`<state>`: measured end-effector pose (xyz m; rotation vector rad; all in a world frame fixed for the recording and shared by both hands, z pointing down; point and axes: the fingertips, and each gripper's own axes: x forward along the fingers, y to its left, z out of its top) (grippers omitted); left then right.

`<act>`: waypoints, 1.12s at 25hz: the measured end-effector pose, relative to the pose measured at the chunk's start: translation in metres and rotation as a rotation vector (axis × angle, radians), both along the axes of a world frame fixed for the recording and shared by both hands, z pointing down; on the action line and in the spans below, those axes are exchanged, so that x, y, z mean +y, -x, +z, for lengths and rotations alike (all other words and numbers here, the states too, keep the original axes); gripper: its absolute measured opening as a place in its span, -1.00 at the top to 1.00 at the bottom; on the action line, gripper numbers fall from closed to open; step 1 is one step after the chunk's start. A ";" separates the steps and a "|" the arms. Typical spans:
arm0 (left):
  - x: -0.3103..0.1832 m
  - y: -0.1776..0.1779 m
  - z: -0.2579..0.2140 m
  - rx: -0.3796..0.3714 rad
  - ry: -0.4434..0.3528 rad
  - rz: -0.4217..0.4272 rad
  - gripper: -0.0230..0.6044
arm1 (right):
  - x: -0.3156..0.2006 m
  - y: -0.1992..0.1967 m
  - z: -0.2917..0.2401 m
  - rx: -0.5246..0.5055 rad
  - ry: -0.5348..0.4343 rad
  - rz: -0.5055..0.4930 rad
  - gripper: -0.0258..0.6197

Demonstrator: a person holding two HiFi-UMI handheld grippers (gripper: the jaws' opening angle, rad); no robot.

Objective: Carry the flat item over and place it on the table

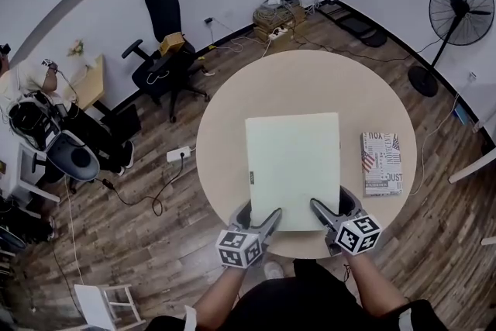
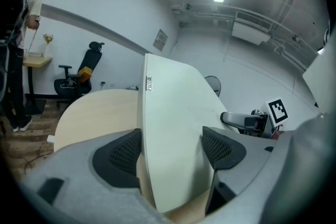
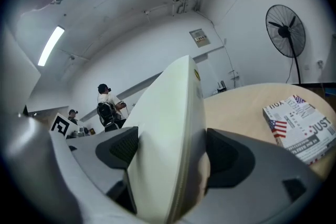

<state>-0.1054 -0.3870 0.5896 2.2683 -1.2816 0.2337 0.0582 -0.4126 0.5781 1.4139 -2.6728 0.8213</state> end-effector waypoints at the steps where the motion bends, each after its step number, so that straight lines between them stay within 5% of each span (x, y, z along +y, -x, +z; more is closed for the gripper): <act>1: -0.002 -0.004 0.009 -0.003 0.024 0.004 -0.19 | -0.002 -0.004 0.009 -0.003 0.018 -0.003 -0.22; 14: -0.008 -0.025 0.102 -0.023 0.259 0.034 -0.19 | -0.013 -0.024 0.119 -0.012 0.315 -0.031 -0.22; 28: 0.000 -0.027 0.145 -0.032 0.378 0.046 -0.19 | -0.003 -0.025 0.174 -0.001 0.526 -0.038 -0.23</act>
